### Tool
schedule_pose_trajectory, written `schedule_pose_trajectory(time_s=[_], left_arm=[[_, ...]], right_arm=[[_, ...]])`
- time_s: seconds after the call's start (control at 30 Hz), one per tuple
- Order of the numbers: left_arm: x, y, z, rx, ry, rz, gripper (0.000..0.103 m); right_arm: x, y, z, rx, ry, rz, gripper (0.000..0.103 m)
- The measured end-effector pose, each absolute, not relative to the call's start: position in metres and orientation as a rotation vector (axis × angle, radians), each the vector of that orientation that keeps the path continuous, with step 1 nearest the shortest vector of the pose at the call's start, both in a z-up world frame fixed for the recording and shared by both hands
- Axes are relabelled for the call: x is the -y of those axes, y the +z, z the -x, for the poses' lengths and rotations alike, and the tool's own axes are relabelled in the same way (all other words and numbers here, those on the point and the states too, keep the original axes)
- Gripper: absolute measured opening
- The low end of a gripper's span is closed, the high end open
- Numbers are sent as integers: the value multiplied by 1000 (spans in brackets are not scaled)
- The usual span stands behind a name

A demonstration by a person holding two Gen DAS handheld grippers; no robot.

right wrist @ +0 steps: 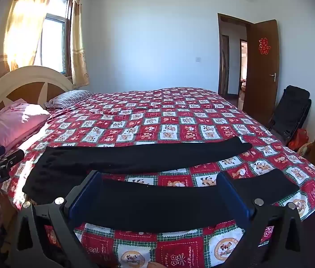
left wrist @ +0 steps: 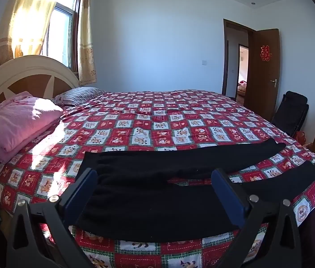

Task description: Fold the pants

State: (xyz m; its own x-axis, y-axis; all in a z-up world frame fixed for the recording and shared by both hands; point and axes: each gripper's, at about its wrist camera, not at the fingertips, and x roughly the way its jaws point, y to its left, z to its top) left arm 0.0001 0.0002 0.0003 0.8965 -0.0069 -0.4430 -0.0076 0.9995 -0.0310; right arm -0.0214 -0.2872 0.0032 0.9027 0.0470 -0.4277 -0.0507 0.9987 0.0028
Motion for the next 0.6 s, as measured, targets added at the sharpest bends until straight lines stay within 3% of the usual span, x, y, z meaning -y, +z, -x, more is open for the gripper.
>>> schedule_pose_trajectory(time_s=[0.6], left_arm=[[2, -4, -3, -457, 6, 15, 103]], right_arm=[[288, -4, 16, -465, 46, 1, 102]])
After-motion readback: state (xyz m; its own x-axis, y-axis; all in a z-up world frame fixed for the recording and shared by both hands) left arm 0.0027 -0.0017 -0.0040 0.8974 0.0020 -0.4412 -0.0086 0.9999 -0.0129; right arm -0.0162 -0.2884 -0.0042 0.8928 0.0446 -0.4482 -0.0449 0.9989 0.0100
